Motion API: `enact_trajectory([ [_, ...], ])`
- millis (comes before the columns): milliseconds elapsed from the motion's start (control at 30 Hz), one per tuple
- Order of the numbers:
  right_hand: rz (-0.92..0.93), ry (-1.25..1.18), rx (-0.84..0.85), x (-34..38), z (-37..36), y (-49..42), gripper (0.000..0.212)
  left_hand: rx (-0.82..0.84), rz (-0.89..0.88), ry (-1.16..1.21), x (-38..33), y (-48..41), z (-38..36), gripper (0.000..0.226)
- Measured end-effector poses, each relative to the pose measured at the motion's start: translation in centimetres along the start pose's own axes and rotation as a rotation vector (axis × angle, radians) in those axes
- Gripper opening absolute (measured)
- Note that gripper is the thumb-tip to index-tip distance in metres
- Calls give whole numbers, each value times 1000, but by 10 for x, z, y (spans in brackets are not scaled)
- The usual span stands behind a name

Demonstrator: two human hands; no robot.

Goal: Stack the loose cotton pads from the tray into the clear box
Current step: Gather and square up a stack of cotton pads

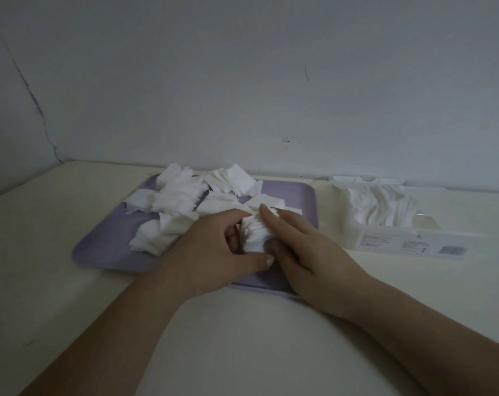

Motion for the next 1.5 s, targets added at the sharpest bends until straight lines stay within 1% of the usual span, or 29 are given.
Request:
enact_trajectory([
  [67, -27, -94, -60, -3, 4, 0, 53, -59, 2, 7, 3, -1, 1, 38],
  [133, -85, -200, -118, -7, 9, -1, 51, -112, 17, 9, 3, -1, 5, 37],
  [200, -139, -286, -150, -11, 13, -1, 54, -76, 31, 64, 0, 0, 6, 36],
  [300, -190, -425, -145, -13, 15, -1, 55, -3, 26, 146, -3, 1, 5, 24],
  [367, -236, -544, -150, -14, 16, -1, 48, -49, 32, 219, -3, 1, 7, 31],
  [433, -296, -636, -206, -20, 20, -1, 39, -129, 71, 309, -2, 1, 9, 49],
  [467, -327, -680, -233, -22, 21, -1, 36, -156, 86, 334, -1, 1, 9, 54],
  [500, -352, -734, -256, -25, 22, 0, 34, -181, 98, 343, -2, 1, 9, 54],
  [533, -367, -795, -274, -25, 22, 0, 33, -206, 102, 343, -4, 2, 9, 49],
  [600, -376, -870, -270, -23, 21, 0, 29, -257, 104, 351, -6, 3, 9, 35],
  [733, -328, -849, -213, -20, 18, 0, 20, -332, 90, 349, -8, 6, 12, 23],
  [900, -311, -971, -215, -17, 17, -1, 25, -344, 56, 346, -12, 6, 14, 10],
  [1100, -381, -1062, -257, -21, 17, -1, 24, -334, 25, 313, -19, 7, 17, 17],
  [1267, -461, -1093, -303, -26, 16, 2, 21, -347, 30, 284, -17, 9, 20, 17],
  [1333, -476, -1035, -329, -27, 19, 2, 20, -381, 34, 294, -17, 9, 24, 17],
  [1433, -442, -837, -374, -26, 26, 4, 19, -448, 62, 341, -12, 8, 34, 20],
  [1500, -427, -693, -398, -25, 28, 5, 19, -455, 74, 445, -9, 6, 39, 26],
])
Point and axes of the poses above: each hand's wrist, its own y-axis away from the middle knuckle, its own z-axis out of the back of the hand, x = y × z, the point moved 7 cm from there along -y, towards the middle knuckle, and after that the axes turned 3 degrees about y, right-handed, at the moved point
